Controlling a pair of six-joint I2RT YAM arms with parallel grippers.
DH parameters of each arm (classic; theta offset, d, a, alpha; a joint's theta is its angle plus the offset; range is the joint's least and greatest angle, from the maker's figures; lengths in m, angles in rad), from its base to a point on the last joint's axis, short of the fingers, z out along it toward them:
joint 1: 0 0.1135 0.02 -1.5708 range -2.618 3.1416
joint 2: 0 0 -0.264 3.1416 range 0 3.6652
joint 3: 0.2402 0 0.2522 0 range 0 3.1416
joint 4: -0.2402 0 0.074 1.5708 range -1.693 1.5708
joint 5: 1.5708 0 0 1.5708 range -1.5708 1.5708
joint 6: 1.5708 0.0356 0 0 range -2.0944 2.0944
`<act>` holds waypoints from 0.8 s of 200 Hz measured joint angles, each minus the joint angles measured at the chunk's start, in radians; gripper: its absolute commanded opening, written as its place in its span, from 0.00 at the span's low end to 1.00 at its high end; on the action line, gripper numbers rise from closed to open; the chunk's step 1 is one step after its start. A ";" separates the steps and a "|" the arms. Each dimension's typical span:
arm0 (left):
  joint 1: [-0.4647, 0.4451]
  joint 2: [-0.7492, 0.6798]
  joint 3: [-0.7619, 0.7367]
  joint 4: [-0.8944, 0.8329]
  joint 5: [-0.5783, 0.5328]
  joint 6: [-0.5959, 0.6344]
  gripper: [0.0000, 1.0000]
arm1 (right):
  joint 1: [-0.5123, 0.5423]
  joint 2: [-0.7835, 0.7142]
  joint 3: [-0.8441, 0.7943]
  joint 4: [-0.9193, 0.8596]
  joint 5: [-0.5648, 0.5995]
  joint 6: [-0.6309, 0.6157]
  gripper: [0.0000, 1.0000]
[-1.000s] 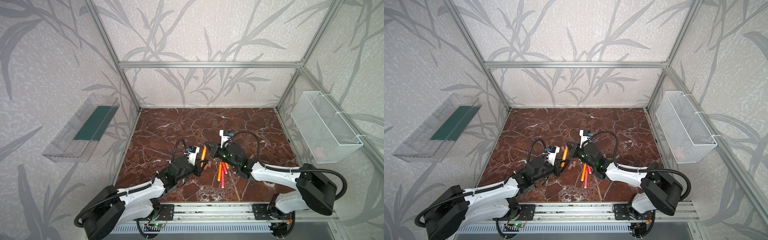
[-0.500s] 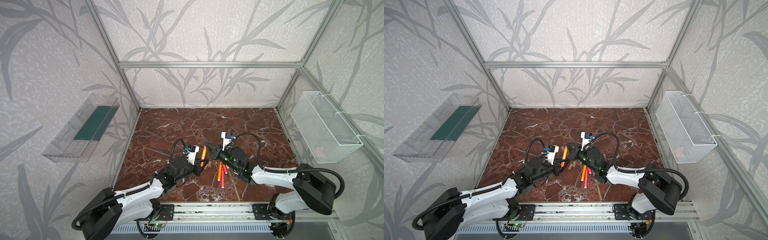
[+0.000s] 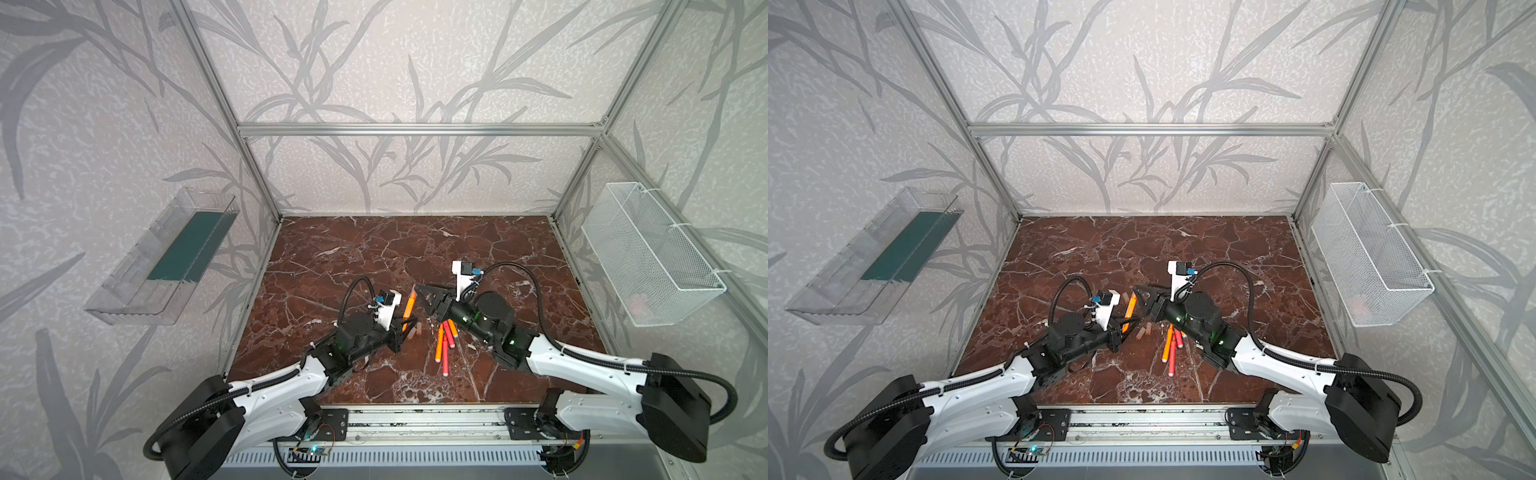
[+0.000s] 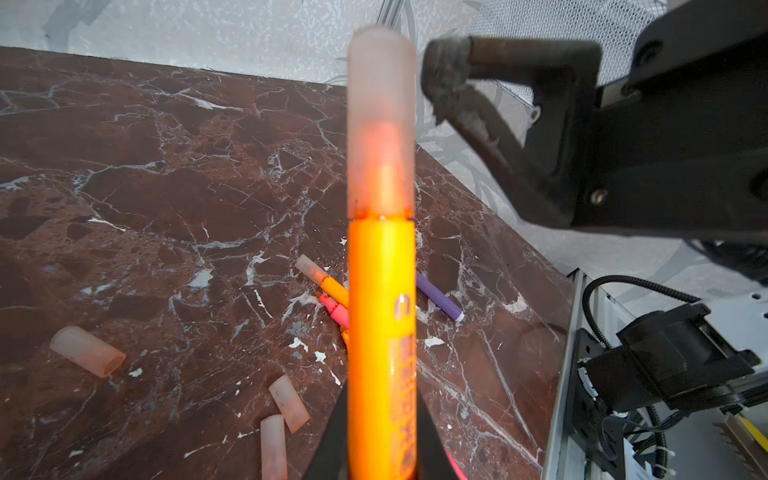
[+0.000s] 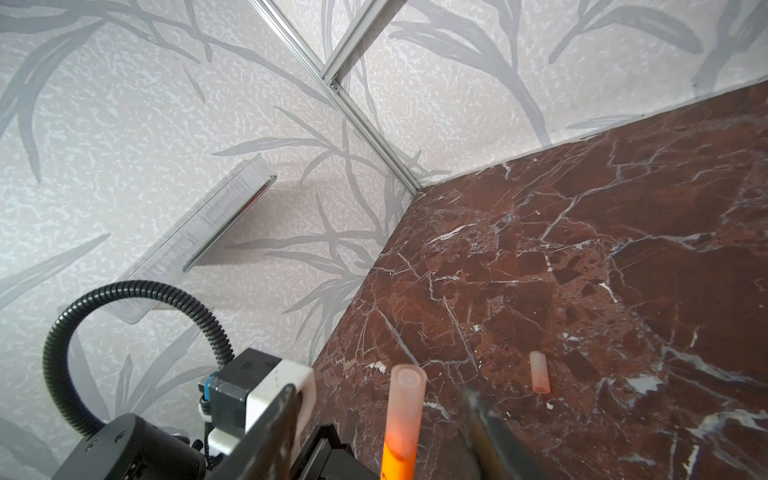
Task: Insert the pens into the pen caps
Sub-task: 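Open the right gripper to release the cap and lift it away, then lower the right gripper and grasp the capped marker below the cap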
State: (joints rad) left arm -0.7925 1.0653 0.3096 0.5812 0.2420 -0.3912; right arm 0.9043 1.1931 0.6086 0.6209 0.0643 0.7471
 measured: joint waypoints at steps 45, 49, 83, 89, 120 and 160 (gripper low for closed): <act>-0.013 0.005 0.000 0.000 0.011 0.040 0.00 | -0.016 0.031 0.035 -0.056 0.023 -0.013 0.47; -0.013 0.005 0.000 0.000 0.012 0.042 0.00 | -0.019 0.039 0.042 -0.059 0.023 -0.012 0.45; -0.020 0.019 0.000 0.000 0.014 0.054 0.00 | -0.031 0.143 0.104 -0.056 -0.005 -0.015 0.29; -0.021 0.023 0.000 0.000 0.014 0.055 0.00 | -0.032 0.159 0.113 -0.057 -0.013 -0.015 0.27; -0.022 0.045 0.000 0.007 0.010 0.056 0.00 | -0.033 0.208 0.133 -0.057 -0.034 -0.014 0.15; -0.022 0.069 0.002 0.028 -0.006 0.058 0.00 | -0.039 0.211 0.133 -0.058 -0.051 -0.003 0.00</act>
State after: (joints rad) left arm -0.8146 1.1343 0.3119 0.6090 0.2356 -0.3332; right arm 0.8650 1.4040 0.7414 0.5629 0.0135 0.7437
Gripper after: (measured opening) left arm 0.163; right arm 0.170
